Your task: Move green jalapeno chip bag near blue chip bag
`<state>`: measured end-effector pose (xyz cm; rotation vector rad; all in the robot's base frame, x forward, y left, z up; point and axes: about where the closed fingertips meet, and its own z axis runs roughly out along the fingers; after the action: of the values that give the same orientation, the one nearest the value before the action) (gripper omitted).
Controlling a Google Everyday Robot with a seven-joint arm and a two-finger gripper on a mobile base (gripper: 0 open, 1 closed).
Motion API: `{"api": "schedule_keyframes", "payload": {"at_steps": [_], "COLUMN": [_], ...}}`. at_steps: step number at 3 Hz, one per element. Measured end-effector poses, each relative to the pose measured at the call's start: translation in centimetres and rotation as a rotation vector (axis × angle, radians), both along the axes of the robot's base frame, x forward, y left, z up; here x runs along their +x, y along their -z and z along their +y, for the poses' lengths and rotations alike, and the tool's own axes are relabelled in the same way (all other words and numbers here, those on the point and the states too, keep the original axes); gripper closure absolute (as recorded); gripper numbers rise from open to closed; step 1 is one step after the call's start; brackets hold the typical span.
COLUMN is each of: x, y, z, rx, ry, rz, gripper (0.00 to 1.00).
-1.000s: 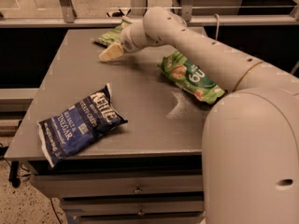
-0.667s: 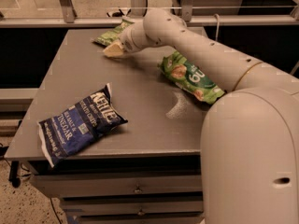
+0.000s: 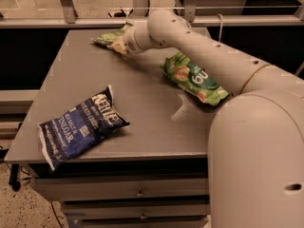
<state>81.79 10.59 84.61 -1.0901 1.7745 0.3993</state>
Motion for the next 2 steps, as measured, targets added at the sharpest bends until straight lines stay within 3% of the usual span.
{"api": "schedule_keyframes", "payload": {"at_steps": [1,2], "x": [-1.2,-4.5], "y": [-3.7,-8.1], "z": [-0.5,-1.4], "rx": [0.026,0.084], "ry": [-0.025,-0.088], "rz": [-0.060,-0.103], "gripper": [1.00,1.00]}}
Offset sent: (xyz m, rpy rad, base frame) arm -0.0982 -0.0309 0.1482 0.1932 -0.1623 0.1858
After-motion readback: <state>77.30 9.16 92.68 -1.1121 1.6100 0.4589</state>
